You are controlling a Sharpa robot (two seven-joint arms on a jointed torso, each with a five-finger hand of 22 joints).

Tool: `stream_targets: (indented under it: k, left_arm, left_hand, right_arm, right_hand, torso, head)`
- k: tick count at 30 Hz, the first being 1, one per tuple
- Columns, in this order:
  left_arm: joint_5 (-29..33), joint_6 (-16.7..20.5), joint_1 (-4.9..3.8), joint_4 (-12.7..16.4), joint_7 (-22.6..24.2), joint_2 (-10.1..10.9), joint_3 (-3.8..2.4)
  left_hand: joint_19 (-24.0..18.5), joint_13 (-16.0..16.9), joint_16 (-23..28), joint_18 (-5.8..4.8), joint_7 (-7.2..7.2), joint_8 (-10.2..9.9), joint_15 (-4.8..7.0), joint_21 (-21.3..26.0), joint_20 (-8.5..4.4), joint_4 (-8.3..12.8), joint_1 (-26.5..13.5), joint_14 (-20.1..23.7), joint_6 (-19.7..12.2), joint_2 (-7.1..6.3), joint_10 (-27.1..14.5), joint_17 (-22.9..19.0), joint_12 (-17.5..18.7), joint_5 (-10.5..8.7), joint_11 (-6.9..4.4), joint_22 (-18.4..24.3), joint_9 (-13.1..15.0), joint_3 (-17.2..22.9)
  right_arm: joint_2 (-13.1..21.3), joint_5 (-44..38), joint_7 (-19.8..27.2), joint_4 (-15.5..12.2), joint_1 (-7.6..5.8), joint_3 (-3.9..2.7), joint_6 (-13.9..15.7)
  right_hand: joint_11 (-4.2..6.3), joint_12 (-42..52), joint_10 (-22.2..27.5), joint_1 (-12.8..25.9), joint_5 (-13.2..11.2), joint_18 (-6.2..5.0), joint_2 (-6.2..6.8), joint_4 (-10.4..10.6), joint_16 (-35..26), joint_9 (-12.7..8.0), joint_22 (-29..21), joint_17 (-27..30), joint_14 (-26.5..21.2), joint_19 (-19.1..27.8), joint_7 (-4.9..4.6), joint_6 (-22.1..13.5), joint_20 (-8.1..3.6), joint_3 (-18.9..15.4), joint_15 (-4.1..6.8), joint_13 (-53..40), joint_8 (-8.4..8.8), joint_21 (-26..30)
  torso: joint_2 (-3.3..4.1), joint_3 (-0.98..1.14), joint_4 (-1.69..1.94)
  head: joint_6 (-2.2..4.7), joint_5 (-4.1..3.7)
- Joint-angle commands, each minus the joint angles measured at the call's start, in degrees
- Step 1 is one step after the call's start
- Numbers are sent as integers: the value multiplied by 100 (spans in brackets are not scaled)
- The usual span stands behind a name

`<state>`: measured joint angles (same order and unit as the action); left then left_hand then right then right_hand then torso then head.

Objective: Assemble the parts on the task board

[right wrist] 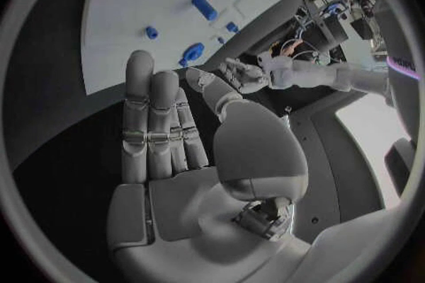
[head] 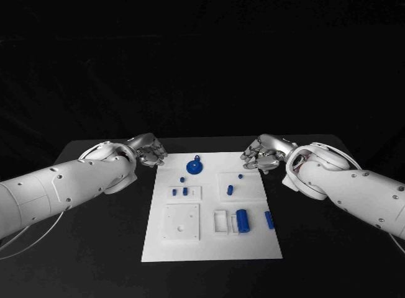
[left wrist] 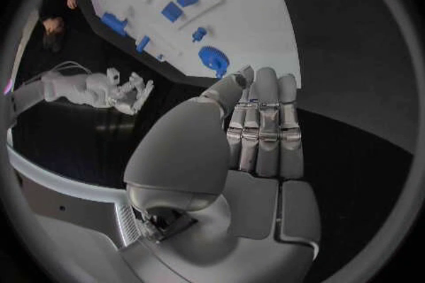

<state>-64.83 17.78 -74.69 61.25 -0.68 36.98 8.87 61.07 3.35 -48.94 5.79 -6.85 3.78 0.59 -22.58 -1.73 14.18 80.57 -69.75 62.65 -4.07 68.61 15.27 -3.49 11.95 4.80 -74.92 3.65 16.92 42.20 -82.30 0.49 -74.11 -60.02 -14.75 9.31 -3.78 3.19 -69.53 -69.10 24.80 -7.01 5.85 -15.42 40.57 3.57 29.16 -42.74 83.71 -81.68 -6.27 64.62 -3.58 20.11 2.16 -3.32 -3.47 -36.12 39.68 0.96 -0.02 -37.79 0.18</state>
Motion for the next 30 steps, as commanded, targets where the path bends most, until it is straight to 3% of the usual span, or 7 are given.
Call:
stream_targets:
  k: [1, 7, 12, 15, 20, 22, 30]
  left_arm:
    - [1810, 374, -62, 123, 391, 88, -15]
    - [2990, 418, -137, 401, 746, 291, -28]
    - [3647, 348, -180, 655, 1030, 450, -31]
    - [3864, 318, -195, 778, 1133, 521, -32]
    - [4120, 299, -206, 900, 1244, 591, -32]
    - [4172, 297, -207, 922, 1269, 603, -32]
    - [4333, 273, -210, 1009, 1351, 629, -33]
  left_hand:
    - [-112, -6, 439, -66, -21, -14, -28, 225, 40, -74, -89, 91, 8, -9, -23, -173, 12, -32, 19, 67, -3, -26]
    - [-583, -5, 2108, -215, -43, -18, -306, 1169, 293, -266, -282, 452, -36, 4, -140, -824, 14, -74, 105, 765, -5, -114]
    - [-697, -3, 3510, -271, -59, -13, -502, 1927, 527, -427, -262, 219, -76, 3, -311, -1145, 2, -49, 181, 1696, -4, -299]
    - [-817, -7, 4519, -283, -54, -15, -625, 1911, 658, -505, -116, 68, -105, 31, -422, -1119, 3, -36, 212, 2722, -5, -431]
    - [-769, -7, 4540, -236, -74, -10, -731, 1898, 752, -573, -91, 377, -102, 43, -407, -1154, 6, -18, 228, 3690, -5, -552]
    - [-531, -8, 4544, -162, -74, -12, -752, 1872, 808, -589, -38, 407, -103, 84, -408, -1153, 6, -12, 233, 4864, -6, -665]
    - [-463, -8, 4546, -223, -90, -10, -753, 1859, 761, -557, -58, 438, -97, 104, -423, -1157, 5, -11, 249, 5119, -5, -677]
  right_arm:
    - [-42, -1305, -433, -46, 4, 46, -407]
    - [-144, -1796, -756, -30, 4, 170, -245]
    - [-230, -2018, -945, 20, 4, 255, -217]
    - [-278, -2072, -993, 59, 3, 321, -253]
    - [-366, -2135, -1033, 141, 3, 413, -251]
    - [-392, -2152, -1043, 167, 3, 434, -230]
    - [-538, -2201, -1060, 322, 3, 521, -163]
  right_hand:
    - [2, 14, -12, 46, -125, -103, 27, 15, 74, 6, 77, -10, 25, 29, 3, 10, 7, 13, 6, -4, -9, -42]
    - [-39, 14, 149, -8, -532, -107, 98, 90, 161, 4, 181, 35, 0, 55, -6, -60, 59, -36, -52, -3, -8, -49]
    - [-97, 13, 388, -191, -779, -157, 197, 233, 242, 2, 279, 130, -23, 46, -20, -118, 109, -155, -93, -1, -7, 1]
    - [-88, 13, 358, -222, -829, -160, 223, 280, 294, 2, 341, 169, -37, 38, -4, -129, 109, -99, -91, -1, -8, 28]
    - [-86, 14, 338, -229, -878, -160, 278, 339, 394, 3, 540, 264, -64, 19, -3, -125, 111, 73, -94, -1, -8, 134]
    - [-84, 15, 334, -228, -892, -161, 280, 344, 400, 2, 578, 276, -72, 9, -3, -120, 109, 97, -92, -2, -8, 151]
    - [-70, 12, 259, -221, -1136, -156, 264, 316, 455, 2, 740, 293, -79, -4, -7, -92, 107, 479, -91, 0, -6, 207]
  torso:
    - [7, 0, 6]
    - [13, -1, 12]
    - [9, -8, 32]
    - [9, -12, 27]
    - [15, -2, 14]
    - [15, -3, 15]
    - [20, -3, 18]
  head:
    - [11, -17]
    - [23, -13]
    - [10, 1]
    - [3, 14]
    - [6, 38]
    - [6, 38]
    - [6, 35]
